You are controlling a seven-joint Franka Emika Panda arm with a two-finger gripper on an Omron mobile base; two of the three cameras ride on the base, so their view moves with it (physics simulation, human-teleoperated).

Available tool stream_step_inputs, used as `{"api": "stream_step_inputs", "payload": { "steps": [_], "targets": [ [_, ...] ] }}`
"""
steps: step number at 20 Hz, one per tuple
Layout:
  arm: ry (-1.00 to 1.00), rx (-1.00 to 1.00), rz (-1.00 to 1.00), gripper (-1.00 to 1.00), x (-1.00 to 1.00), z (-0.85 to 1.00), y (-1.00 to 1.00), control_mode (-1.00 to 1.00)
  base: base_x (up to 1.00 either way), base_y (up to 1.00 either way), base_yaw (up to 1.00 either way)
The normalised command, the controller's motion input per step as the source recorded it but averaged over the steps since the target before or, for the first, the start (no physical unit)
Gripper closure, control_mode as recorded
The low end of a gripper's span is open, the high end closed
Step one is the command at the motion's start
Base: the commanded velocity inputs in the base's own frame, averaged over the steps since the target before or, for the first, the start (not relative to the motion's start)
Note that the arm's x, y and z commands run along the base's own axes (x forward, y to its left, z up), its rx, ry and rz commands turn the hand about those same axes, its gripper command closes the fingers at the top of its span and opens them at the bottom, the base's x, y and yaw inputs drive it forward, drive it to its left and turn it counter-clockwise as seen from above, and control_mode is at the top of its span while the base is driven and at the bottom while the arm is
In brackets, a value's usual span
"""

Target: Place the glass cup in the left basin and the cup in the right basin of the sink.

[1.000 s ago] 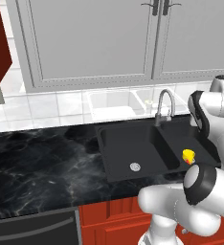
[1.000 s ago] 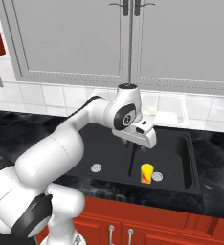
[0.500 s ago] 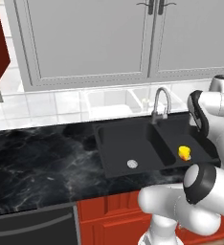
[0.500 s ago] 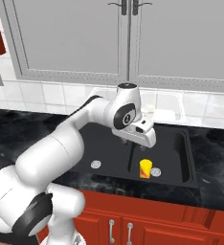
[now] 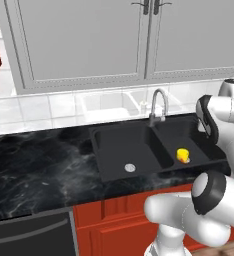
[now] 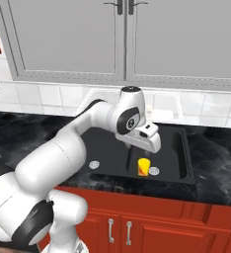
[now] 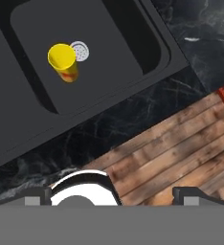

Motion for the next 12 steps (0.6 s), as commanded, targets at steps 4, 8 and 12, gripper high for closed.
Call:
{"api": "stream_step_inputs", "payload": {
  "steps": [4,8,12],
  "targets": [
    [0.0,0.0,0.0,-1.0,0.0,0.0,0.0,1.0,-0.13,-0.5,0.0],
    [0.0,0.0,0.0,-1.0,0.0,0.0,0.0,1.0,-0.1,-0.49,0.01],
    [0.0,0.0,0.0,-1.0,0.0,0.0,0.0,1.0,-0.09,-0.49,0.05]
  ]
}}
